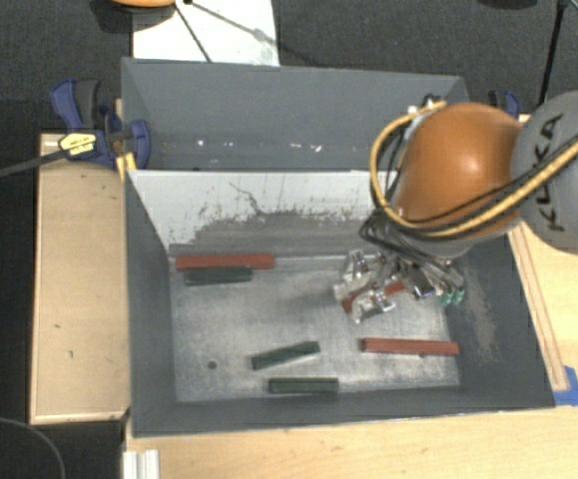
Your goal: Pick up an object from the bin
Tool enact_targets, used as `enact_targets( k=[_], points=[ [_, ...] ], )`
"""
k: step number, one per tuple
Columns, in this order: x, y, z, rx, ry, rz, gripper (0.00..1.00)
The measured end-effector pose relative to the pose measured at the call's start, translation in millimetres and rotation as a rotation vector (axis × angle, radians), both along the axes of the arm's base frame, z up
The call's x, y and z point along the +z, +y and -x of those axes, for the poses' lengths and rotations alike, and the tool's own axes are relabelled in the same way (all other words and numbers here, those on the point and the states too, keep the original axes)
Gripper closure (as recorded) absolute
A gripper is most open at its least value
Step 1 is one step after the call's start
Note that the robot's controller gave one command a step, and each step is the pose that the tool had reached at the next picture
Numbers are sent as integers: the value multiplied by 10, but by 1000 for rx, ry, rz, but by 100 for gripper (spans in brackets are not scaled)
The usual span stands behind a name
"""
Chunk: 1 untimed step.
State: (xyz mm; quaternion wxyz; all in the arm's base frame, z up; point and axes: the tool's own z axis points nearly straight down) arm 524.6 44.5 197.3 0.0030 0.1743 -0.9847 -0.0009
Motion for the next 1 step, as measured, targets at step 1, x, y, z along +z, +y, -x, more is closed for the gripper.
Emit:
enact_targets(
  k=[1],
  points=[
    [395, 59, -54, -11, -9, 0, 100]
  ],
)
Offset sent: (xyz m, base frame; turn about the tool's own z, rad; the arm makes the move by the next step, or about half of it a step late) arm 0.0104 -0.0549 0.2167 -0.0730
